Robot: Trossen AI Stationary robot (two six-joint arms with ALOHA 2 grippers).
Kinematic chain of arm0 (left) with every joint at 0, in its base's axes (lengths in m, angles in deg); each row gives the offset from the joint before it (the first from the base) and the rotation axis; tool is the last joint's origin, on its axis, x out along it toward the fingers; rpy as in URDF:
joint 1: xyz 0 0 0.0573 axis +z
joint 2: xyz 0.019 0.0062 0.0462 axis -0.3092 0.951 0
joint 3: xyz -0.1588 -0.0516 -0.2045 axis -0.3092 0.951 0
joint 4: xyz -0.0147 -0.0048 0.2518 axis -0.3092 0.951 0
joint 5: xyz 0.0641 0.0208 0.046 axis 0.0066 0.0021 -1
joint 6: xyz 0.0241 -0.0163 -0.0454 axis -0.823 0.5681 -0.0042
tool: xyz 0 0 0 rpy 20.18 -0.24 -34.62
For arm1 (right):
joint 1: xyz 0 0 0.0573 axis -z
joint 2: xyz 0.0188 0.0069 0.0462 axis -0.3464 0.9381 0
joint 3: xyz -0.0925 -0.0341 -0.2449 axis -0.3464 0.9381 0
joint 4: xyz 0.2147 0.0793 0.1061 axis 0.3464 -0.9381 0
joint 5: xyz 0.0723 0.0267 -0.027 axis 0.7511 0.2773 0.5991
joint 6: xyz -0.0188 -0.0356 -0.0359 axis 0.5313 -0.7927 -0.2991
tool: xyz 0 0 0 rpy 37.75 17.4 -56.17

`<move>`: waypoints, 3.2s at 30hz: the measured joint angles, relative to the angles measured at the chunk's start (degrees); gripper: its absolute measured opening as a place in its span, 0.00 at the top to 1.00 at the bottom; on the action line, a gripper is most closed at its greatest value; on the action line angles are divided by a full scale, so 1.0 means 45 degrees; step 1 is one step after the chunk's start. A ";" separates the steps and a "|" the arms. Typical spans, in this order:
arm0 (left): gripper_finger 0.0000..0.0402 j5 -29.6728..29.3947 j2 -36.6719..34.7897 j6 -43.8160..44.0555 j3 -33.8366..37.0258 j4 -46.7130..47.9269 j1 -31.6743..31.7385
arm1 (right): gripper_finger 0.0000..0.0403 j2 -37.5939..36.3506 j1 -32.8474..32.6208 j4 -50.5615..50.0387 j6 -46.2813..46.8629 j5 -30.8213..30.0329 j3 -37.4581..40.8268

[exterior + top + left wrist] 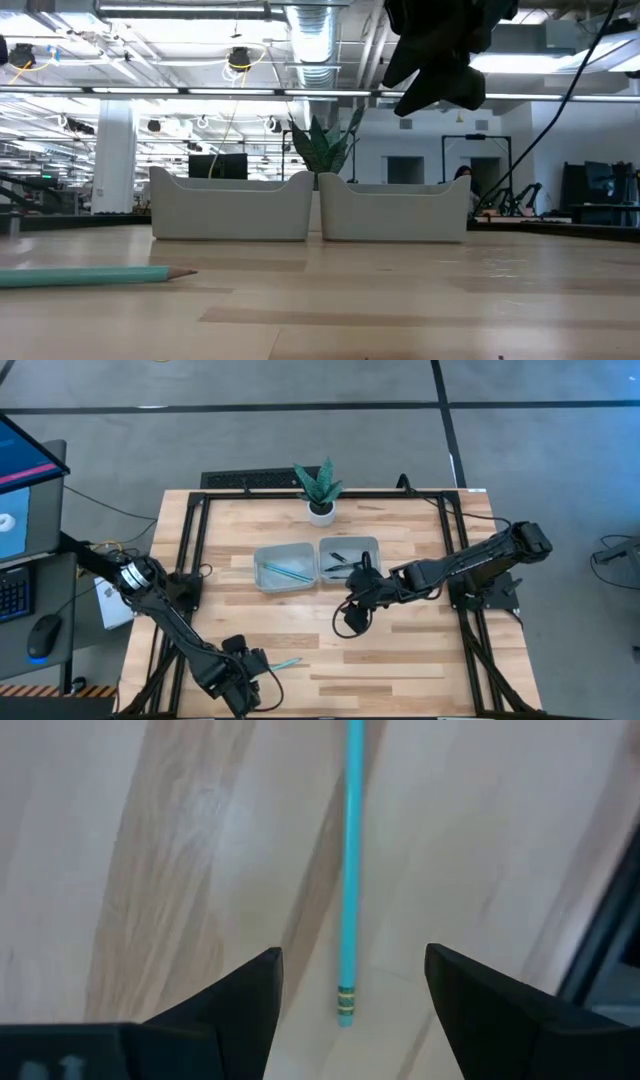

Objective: Sort pens & pencils
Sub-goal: Put the green pencil into the left gray bin

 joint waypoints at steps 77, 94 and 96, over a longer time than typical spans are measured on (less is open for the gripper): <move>0.86 0.2777 0.2112 -0.1056 0.0063 -0.0362 0.1040 | 0.45 0.0000 0.0005 0.0068 -0.0003 -0.0005 -0.0005; 0.99 0.2611 0.2112 -0.1061 0.0068 -0.0401 0.1040 | 0.45 0.0000 0.0005 0.0067 -0.0005 -0.0005 -0.0005; 0.99 0.2579 0.2112 -0.1061 0.0068 -0.0406 0.1040 | 0.45 0.0000 0.0005 0.0067 -0.0003 -0.0005 -0.0005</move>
